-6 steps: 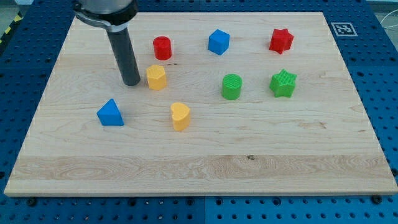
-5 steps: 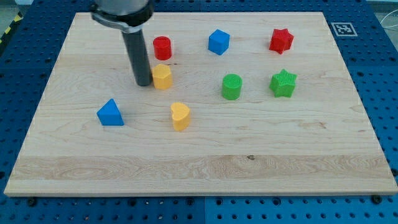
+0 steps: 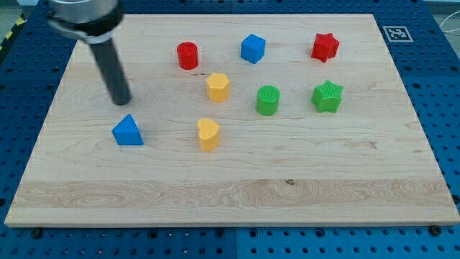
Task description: Move blue triangle towards yellow hexagon
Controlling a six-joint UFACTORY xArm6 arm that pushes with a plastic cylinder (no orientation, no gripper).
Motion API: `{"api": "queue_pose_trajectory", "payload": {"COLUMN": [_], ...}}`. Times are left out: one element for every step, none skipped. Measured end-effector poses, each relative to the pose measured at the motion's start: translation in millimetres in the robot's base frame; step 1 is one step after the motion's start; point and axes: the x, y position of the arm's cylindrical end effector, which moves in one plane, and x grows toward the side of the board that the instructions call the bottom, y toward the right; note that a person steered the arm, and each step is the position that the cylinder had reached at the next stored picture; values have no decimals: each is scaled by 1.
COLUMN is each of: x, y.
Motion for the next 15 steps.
{"api": "queue_pose_trajectory", "payload": {"x": [26,47,60,65,65,65,65,65,66,66,66,66,67,88,106], "y": [-21,-21,-20,-12,4,24,40,41,41,41,46,60,59,50,67]}}
